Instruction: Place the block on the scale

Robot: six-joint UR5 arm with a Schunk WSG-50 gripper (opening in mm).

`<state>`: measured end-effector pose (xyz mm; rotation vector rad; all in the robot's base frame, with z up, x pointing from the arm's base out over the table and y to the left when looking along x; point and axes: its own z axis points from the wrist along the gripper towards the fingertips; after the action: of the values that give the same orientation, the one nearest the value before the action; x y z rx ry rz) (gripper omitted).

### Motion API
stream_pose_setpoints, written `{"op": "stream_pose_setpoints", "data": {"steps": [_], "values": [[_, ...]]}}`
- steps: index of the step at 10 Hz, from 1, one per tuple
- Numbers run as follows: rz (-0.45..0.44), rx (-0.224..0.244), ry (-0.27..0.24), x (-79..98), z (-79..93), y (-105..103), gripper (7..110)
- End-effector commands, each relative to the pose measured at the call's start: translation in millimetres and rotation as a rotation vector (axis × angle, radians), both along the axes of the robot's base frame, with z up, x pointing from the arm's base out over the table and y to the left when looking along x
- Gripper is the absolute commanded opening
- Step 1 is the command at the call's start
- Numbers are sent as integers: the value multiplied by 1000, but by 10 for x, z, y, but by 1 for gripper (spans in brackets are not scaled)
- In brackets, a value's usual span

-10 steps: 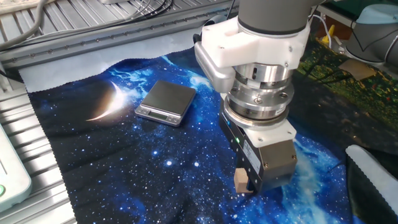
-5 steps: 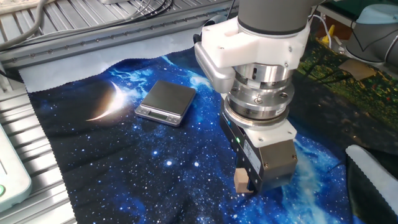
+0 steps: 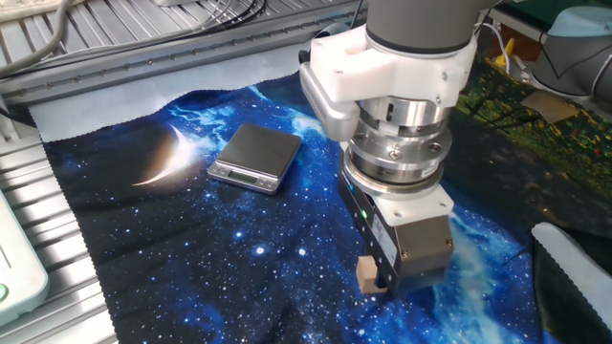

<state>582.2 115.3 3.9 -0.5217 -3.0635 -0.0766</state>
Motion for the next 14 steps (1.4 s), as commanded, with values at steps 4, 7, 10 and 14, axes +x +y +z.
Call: {"op": "stream_pose_setpoints", "data": {"steps": [4,7,10,14], "values": [[-44,-26,21,-41,10,-74,7],[-47,-24,16,-29,9,-70,7],[-32,-10,-21,63,9,-35,7],[-9,-35,-30,81,7,-100,7]]}}
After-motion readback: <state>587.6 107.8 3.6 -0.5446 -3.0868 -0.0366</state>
